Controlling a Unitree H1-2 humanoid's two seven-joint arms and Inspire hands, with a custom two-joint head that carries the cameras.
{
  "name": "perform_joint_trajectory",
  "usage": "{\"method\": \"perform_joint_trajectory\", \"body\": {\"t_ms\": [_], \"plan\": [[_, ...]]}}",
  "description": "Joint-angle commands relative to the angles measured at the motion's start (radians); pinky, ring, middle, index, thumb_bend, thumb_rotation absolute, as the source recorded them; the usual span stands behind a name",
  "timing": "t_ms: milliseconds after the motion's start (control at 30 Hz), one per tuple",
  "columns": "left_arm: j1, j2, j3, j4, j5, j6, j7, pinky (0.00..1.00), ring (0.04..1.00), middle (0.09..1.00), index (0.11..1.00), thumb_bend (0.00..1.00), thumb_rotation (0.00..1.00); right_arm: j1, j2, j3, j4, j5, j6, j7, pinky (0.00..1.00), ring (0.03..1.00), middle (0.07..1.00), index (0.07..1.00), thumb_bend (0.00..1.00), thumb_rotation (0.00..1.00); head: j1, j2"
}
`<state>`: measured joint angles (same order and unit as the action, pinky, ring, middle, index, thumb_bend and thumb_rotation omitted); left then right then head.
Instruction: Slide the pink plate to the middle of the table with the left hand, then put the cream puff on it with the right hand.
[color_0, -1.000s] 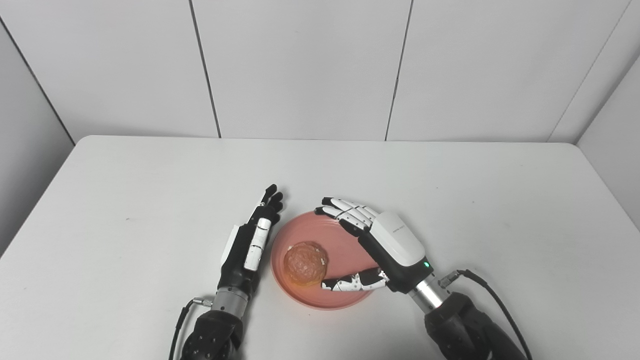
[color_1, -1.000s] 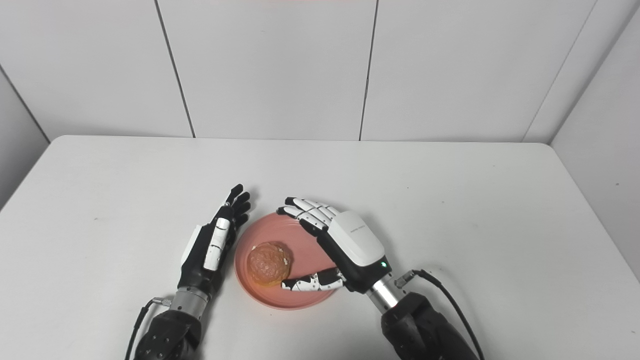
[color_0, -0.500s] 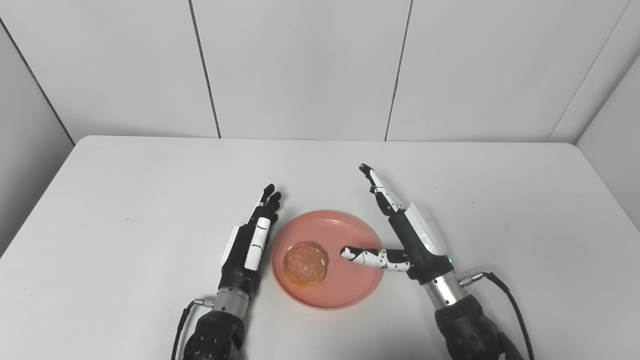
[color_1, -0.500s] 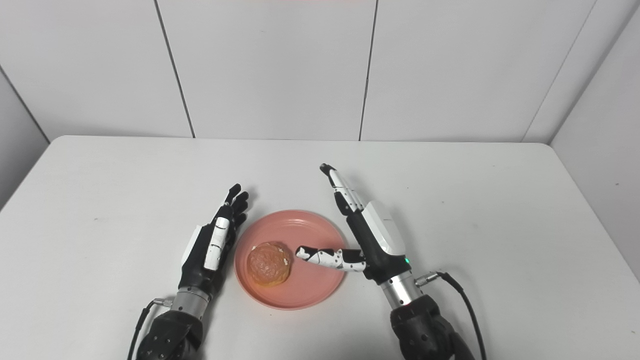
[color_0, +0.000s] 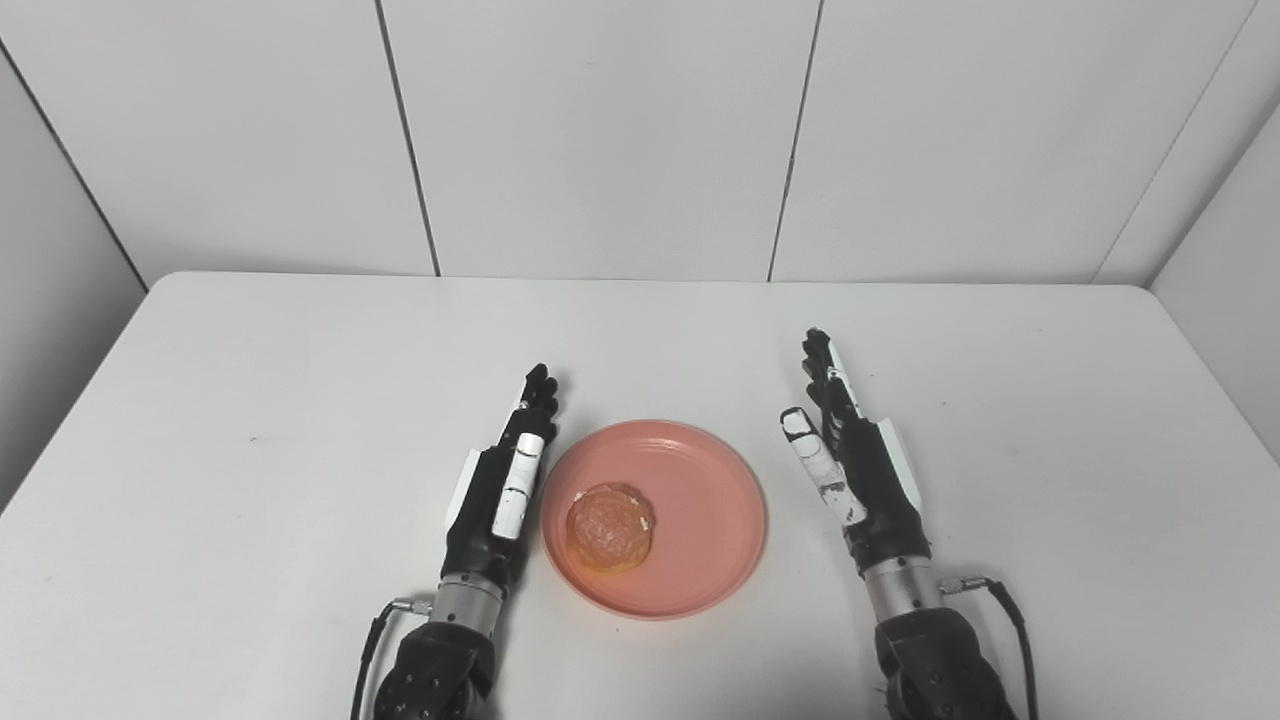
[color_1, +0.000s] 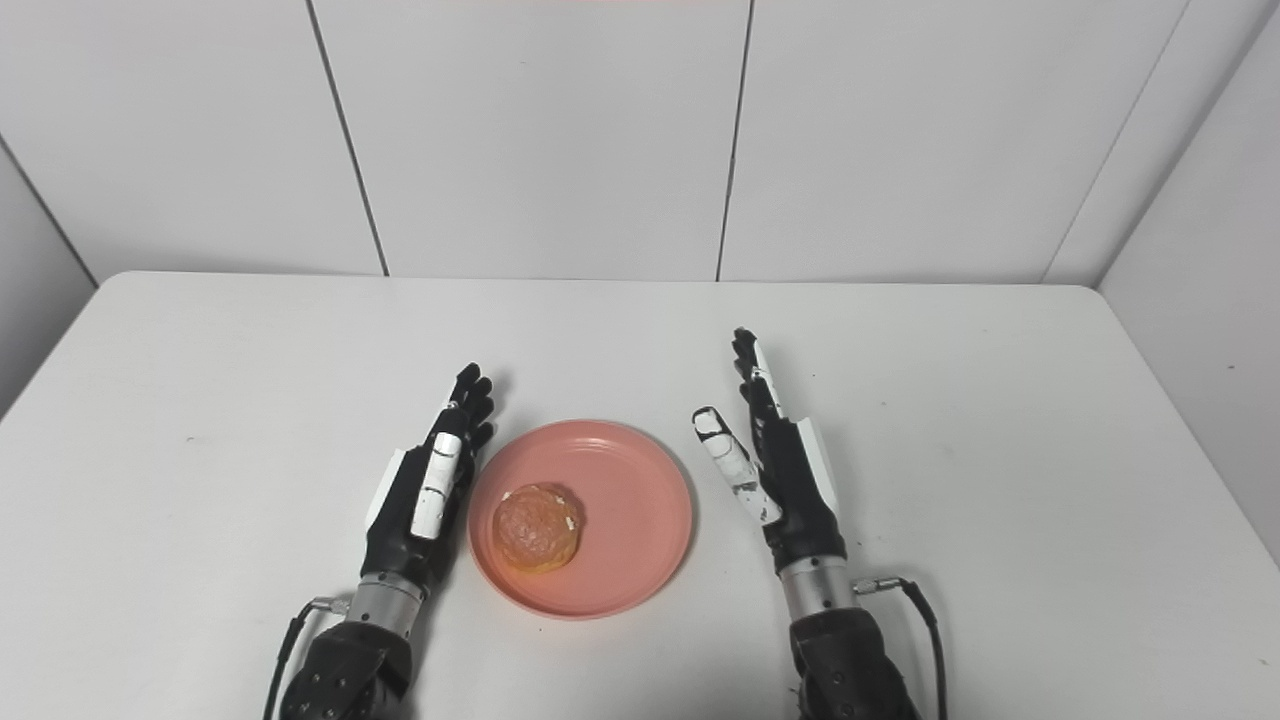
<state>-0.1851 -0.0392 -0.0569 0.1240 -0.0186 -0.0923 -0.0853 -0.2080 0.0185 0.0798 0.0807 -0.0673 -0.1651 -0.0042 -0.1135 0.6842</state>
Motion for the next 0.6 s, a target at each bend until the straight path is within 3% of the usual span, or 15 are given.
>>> {"method": "perform_joint_trajectory", "body": {"t_ms": [0, 167, 400, 567], "plan": [[0.008, -0.014, 0.003, 0.011, -0.013, -0.029, 0.009, 1.00, 1.000, 1.000, 1.000, 0.67, 0.98, -0.010, 0.018, -0.009, -0.019, 0.043, -0.037, 0.011, 1.00, 1.000, 1.000, 1.000, 0.65, 0.86, 0.000, -0.001], [0.006, -0.016, 0.007, 0.020, -0.006, -0.042, 0.013, 1.00, 1.000, 1.000, 0.998, 0.66, 0.98, 0.027, 0.062, -0.021, -0.046, 0.088, 0.021, -0.002, 1.00, 1.000, 1.000, 1.000, 0.65, 0.85, 0.000, -0.001], [0.001, -0.022, 0.015, 0.038, 0.004, -0.075, 0.034, 1.00, 1.000, 1.000, 1.000, 0.65, 1.00, 0.047, 0.097, -0.038, -0.026, 0.147, -0.006, -0.001, 1.00, 1.000, 1.000, 0.982, 0.67, 0.85, -0.002, 0.000], [-0.001, -0.021, 0.014, 0.047, 0.012, -0.088, 0.045, 1.00, 1.000, 1.000, 1.000, 0.63, 1.00, 0.051, 0.092, -0.032, 0.005, 0.157, -0.022, 0.016, 1.00, 1.000, 1.000, 0.977, 0.73, 0.83, -0.002, 0.000]]}}
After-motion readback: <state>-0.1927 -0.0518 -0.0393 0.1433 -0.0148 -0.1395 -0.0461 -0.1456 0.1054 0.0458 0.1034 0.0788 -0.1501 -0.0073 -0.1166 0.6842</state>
